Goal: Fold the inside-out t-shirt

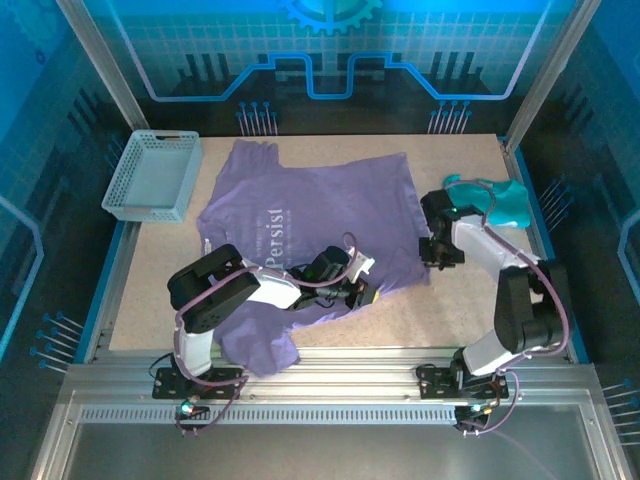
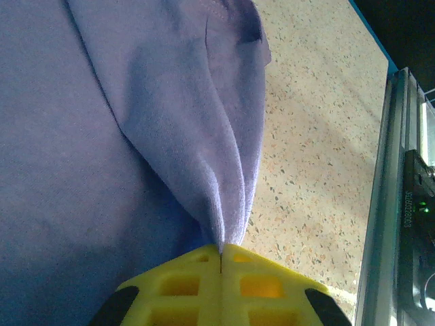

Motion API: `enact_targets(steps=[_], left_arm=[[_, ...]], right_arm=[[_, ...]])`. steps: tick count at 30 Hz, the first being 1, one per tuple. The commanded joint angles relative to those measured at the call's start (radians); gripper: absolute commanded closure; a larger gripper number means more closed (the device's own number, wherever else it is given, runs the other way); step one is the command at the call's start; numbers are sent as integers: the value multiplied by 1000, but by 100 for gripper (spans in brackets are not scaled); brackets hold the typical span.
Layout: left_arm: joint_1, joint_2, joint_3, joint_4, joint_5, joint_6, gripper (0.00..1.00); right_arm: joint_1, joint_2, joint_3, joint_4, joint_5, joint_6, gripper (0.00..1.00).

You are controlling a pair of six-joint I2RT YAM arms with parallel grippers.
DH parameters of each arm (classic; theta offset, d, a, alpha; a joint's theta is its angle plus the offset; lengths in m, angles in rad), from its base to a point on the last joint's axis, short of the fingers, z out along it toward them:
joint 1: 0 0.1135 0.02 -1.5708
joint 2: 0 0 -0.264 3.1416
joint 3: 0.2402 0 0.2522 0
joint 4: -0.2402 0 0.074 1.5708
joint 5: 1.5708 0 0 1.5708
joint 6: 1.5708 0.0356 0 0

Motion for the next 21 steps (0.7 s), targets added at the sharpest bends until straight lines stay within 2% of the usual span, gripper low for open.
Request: enact_targets(steps=[1,6,13,21], left_arm=[[7,7,-6,26,23,0,100],[7,14,-3,33,33,-11,100],[6,15,-4,39,31,-12,100],[7,16,-5,41,33,-13,100]], right_arm=[[17,-59,-88,14,-154,37,63],[-19,-18,-129,83,-197,42,60],[-57,48,-84,115,-235,23,68],[-56,60,-87,129,-283,34,60]])
